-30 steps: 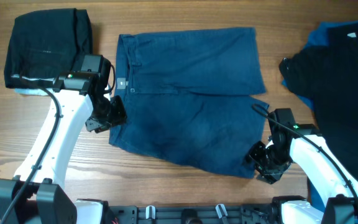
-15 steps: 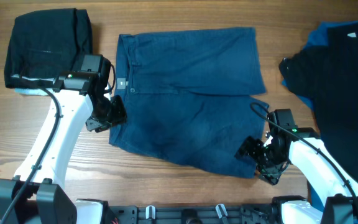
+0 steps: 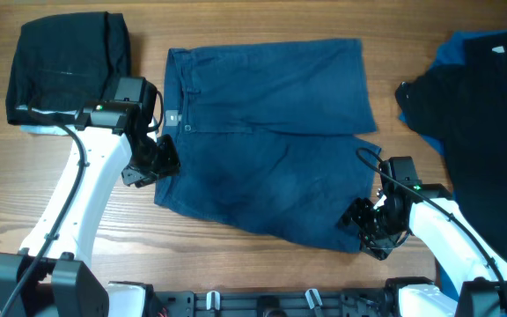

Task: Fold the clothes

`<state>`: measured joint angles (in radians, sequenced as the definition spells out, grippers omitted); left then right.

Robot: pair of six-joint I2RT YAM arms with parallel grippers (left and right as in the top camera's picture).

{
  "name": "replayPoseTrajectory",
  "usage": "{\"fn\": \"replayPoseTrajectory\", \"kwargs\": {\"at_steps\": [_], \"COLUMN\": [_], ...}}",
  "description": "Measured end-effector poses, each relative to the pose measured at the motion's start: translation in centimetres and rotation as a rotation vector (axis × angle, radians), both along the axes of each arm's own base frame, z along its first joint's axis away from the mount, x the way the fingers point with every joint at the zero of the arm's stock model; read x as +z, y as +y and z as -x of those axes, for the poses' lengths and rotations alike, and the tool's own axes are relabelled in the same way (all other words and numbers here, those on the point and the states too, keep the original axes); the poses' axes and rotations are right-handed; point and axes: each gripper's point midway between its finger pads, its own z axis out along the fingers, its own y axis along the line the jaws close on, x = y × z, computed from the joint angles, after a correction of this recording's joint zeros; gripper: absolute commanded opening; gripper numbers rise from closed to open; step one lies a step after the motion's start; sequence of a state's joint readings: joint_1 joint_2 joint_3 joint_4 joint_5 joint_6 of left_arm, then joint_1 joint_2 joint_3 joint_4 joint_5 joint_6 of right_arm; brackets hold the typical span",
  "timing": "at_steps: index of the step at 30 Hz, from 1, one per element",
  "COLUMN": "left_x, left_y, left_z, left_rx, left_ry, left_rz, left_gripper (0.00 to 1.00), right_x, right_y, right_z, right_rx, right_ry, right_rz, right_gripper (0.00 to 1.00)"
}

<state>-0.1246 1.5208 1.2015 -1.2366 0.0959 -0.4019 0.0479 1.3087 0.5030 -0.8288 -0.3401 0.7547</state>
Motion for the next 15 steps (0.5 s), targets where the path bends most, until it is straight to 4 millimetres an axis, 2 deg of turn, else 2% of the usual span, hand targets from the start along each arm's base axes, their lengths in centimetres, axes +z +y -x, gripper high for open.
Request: {"fn": "replayPoseTrajectory", "kwargs": {"at_steps": [6,8,10,15], "left_x": [0.00,0.00,0.00,0.00], "left_y": [0.00,-0.01,-0.01,-0.01], "left_z": [-0.03,-0.06,-0.06,-0.06], "left_rx": [0.000,0.000,0.000,0.000], "left_ry": [-0.001,-0.002,-0.002,-0.002], "left_rz": [0.000,0.000,0.000,0.000], "left_gripper": [0.39,0.40,0.40,0.40], "right_x": [-0.13,-0.19,-0.26,-0.37], "right_y": [-0.08,-0.14,-0.15,-0.06], "right_z": [0.11,0.12,0.19,0.22], "right_rx": [-0.003,-0.003,-0.003,0.013], "right_ry": [0.017,0.031,0.046,0.052], "right_rz": [0.003,0.006,0.007,0.000], "right_gripper": [0.67,0.61,0.49,0.36]}}
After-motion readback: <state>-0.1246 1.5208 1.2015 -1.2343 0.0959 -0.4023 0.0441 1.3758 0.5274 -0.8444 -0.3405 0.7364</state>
